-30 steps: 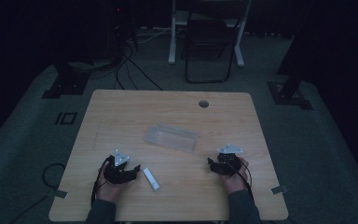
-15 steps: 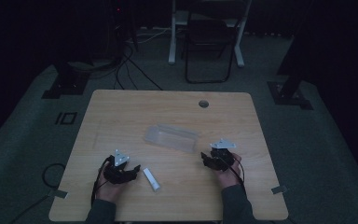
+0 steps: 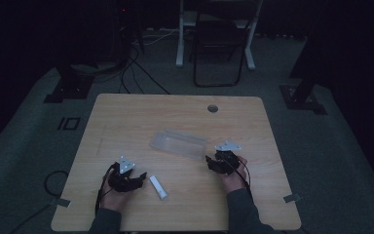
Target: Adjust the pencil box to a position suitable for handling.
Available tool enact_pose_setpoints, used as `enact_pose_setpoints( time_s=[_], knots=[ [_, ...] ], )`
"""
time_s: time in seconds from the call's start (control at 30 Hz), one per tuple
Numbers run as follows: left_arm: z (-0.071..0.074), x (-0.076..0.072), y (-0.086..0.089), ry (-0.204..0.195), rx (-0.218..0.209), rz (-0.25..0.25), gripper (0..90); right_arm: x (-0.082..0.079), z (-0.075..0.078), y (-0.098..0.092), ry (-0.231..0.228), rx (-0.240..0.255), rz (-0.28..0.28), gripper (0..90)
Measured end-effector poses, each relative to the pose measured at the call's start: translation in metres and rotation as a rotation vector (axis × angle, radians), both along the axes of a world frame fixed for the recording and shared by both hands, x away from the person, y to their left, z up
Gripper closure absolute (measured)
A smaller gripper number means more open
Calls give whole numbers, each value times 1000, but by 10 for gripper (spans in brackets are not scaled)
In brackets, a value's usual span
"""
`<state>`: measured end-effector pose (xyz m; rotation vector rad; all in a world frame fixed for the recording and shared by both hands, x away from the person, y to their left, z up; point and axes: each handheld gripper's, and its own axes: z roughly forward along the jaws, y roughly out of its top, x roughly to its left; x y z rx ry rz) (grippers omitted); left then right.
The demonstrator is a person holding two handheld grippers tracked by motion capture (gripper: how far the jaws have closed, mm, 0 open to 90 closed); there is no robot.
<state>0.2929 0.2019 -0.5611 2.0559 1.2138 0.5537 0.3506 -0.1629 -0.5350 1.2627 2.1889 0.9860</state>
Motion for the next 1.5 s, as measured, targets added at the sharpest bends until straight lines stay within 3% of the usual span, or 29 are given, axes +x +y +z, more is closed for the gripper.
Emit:
enact_pose_setpoints(
  time_s=[0.47, 1.13, 1.5],
  knots=[
    [0, 0, 0, 0, 0, 0, 344, 13, -2, 12, 14, 11, 2, 461],
    [0, 0, 0, 1, 0, 0, 344, 29, -9, 24, 64, 13, -12, 533],
    [1, 0, 2, 5, 2, 7, 346, 36, -13, 28, 94, 16, -19, 658]
  ],
)
